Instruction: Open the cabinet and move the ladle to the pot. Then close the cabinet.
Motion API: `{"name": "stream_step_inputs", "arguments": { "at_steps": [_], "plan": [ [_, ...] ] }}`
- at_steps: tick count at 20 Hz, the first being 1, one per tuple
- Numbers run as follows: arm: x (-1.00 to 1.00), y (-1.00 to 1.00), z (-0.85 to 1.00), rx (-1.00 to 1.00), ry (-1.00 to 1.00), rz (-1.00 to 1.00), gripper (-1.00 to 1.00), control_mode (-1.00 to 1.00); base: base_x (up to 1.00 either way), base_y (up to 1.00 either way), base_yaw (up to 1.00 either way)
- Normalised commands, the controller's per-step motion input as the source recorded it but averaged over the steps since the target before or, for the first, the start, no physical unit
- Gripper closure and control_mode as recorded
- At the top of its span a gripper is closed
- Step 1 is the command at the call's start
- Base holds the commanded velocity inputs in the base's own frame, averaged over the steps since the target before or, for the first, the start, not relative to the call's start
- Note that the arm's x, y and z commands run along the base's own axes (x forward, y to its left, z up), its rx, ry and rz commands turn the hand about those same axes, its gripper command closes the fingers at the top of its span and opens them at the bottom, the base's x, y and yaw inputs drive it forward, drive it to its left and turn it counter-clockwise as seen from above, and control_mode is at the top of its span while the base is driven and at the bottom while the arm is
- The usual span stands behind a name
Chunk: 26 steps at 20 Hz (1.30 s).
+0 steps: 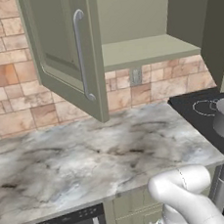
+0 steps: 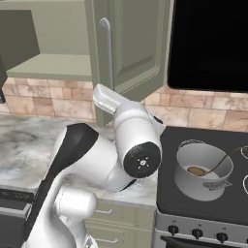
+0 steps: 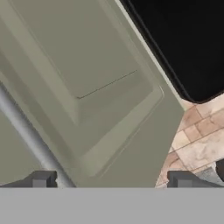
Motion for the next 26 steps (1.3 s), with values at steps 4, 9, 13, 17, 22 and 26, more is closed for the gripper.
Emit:
{"name": "stream_step_inputs", "arguments": {
  "at_steps": [4,9,13,17,22,26],
  "plan": [
    [0.69,0.0,0.0,0.29,0.0,0.17,-1.0,-1.0,0.0,0.0,0.0],
    [0.57,0.17,0.0,0.24,0.0,0.16,-1.0,-1.0,0.0,0.0,0.0],
    [0.64,0.44,0.0,0.21,0.0,0.15,-1.0,-1.0,0.0,0.0,0.0],
    [0.82,0.61,0.0,0.17,0.0,0.12,-1.0,-1.0,0.0,0.0,0.0],
    [0.93,0.6,0.0,0.15,0.0,0.1,-1.0,-1.0,0.0,0.0,0.0],
    [0.95,0.4,0.0,0.14,0.0,0.09,-1.0,-1.0,0.0,0.0,0.0]
  ]
}}
